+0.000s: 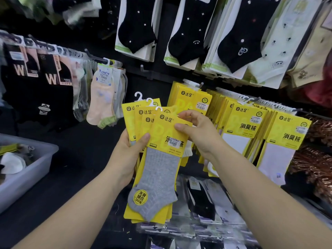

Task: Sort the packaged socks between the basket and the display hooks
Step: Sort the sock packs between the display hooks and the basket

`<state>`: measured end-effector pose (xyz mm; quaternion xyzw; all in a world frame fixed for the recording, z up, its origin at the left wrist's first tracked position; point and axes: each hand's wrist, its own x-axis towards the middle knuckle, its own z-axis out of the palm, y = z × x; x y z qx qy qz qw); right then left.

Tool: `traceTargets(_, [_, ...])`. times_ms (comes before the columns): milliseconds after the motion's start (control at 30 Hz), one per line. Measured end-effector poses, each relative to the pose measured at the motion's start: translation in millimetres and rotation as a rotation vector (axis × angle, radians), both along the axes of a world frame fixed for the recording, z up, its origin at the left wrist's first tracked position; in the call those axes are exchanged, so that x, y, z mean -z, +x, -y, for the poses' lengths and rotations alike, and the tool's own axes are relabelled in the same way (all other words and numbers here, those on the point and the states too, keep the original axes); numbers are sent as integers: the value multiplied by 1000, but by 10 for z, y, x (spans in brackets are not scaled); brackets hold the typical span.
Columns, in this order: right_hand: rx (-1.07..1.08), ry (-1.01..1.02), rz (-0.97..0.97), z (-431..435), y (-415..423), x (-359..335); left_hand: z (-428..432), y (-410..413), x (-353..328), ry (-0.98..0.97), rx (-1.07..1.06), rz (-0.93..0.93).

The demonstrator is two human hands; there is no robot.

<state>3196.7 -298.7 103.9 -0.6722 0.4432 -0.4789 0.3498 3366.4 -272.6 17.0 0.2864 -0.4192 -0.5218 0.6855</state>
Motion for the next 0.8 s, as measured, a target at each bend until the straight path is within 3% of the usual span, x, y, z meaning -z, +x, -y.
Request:
traceTargets(133, [40, 19, 119, 49, -140, -50, 38, 47, 36, 3, -70, 35])
traceTargets(233, [195, -47, 203, 123, -266, -200, 70, 126, 44, 8, -200, 115])
traceTargets(333, [332, -134, 186, 200, -330, -406, 79, 215, 51, 25, -308, 206])
traceTargets(467, [356, -152, 118, 330, -263, -594, 56, 282, 41, 27, -392, 252])
traceTargets(800, [532, -256, -8, 549, -124, -543, 19, 251, -54, 6, -348, 264])
